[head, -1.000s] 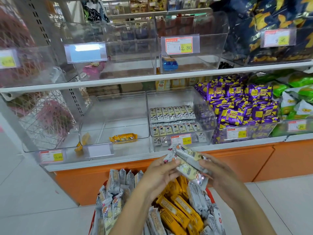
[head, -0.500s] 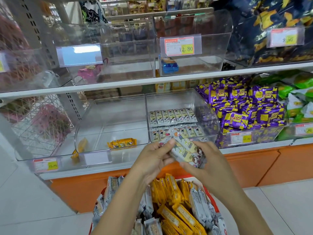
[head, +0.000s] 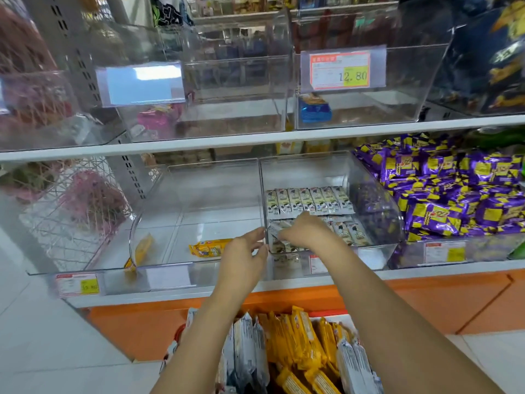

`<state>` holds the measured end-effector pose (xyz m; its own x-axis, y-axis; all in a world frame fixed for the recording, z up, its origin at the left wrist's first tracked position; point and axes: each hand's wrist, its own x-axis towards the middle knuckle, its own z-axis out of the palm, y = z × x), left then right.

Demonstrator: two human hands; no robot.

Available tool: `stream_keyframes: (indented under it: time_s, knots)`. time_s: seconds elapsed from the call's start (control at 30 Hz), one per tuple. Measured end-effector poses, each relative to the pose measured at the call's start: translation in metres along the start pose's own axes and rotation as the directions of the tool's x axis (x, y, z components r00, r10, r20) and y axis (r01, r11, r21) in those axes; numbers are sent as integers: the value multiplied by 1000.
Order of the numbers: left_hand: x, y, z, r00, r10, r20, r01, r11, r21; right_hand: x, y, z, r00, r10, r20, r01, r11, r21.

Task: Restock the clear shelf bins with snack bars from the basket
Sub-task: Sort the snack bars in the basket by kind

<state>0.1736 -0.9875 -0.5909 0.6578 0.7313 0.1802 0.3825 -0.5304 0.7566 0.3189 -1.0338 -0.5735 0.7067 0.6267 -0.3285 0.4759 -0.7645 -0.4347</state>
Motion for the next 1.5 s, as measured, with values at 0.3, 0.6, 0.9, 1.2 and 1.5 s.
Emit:
stream_keyframes:
  time_s: [0.3,0.6,0.9,1.2,1.5]
  knots:
    - [-2,-11,6,995,85,-50,-76,985,154,17,-5,22,992,-122,18,123,992,-32]
    - [-17,-7,4,987,130,-98,-102,962,253,-13,7,2,925,-254,-281,281,958,61]
    - [-55,-10,4,1000,-1,-22,7,963,268,-90,102,-4,967,-252,41,237,944,230]
    - [-95,-42,40,828,-350,437,44,819,572,-109,183,104,954,179,243,-192,981,32]
    - [-111,-37,43,807,-387,447,47,796,603,-118,170,130,945,261,194,-290,947,140]
